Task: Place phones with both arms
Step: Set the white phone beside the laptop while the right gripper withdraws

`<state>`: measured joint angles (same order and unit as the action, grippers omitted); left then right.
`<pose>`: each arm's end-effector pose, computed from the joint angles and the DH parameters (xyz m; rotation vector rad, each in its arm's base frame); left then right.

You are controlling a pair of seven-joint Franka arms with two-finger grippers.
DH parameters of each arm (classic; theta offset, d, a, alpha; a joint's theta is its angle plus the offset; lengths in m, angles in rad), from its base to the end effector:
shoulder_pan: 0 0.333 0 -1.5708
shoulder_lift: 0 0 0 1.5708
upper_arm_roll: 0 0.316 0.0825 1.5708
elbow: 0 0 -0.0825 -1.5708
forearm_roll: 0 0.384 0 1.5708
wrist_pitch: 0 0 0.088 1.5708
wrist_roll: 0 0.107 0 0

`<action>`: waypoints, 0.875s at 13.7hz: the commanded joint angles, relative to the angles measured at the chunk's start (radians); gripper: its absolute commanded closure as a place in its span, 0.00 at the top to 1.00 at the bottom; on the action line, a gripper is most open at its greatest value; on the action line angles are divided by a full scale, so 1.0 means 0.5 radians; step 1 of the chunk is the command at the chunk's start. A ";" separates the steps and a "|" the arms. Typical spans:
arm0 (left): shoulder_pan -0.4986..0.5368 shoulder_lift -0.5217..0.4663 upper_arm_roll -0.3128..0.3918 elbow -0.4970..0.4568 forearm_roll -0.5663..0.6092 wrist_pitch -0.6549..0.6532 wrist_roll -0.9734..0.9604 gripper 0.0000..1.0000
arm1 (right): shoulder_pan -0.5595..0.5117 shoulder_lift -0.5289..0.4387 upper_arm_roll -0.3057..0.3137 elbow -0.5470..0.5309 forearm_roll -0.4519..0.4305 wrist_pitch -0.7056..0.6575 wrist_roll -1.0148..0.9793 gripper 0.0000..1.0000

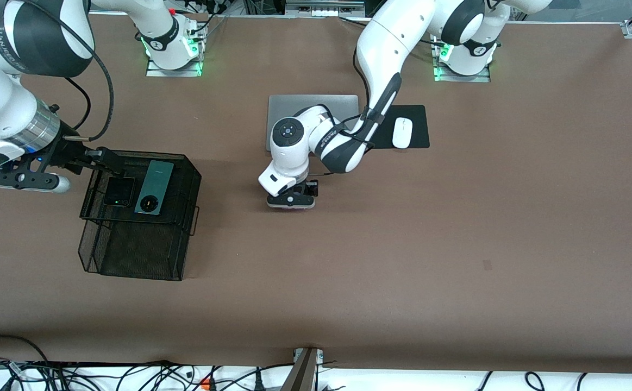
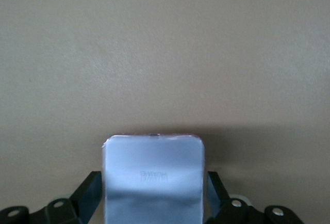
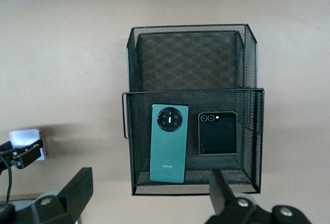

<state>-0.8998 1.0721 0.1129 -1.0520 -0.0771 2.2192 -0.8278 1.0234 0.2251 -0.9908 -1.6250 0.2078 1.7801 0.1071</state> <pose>0.5300 -0.5795 0.1846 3.0877 0.0322 0.1438 0.6021 0.0842 0.5395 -3.1187 0.1557 -0.0506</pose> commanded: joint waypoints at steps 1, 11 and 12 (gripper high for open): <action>-0.007 0.031 0.026 0.082 0.031 -0.011 -0.069 1.00 | -0.003 0.001 0.000 0.023 -0.029 -0.035 0.022 1.00; 0.581 -0.603 0.017 -0.224 0.041 -0.796 0.157 1.00 | 0.333 0.239 0.055 0.154 0.051 0.041 0.515 1.00; 0.673 -0.698 0.023 -0.288 0.041 -0.885 0.325 1.00 | 0.346 0.362 0.146 0.212 0.090 0.078 0.631 1.00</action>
<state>-0.6300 0.8471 0.1373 -1.0637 -0.0759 1.8270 -0.7714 1.1648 0.2734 -0.9494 -1.6022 0.2247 1.8031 0.3301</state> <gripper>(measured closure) 0.000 0.000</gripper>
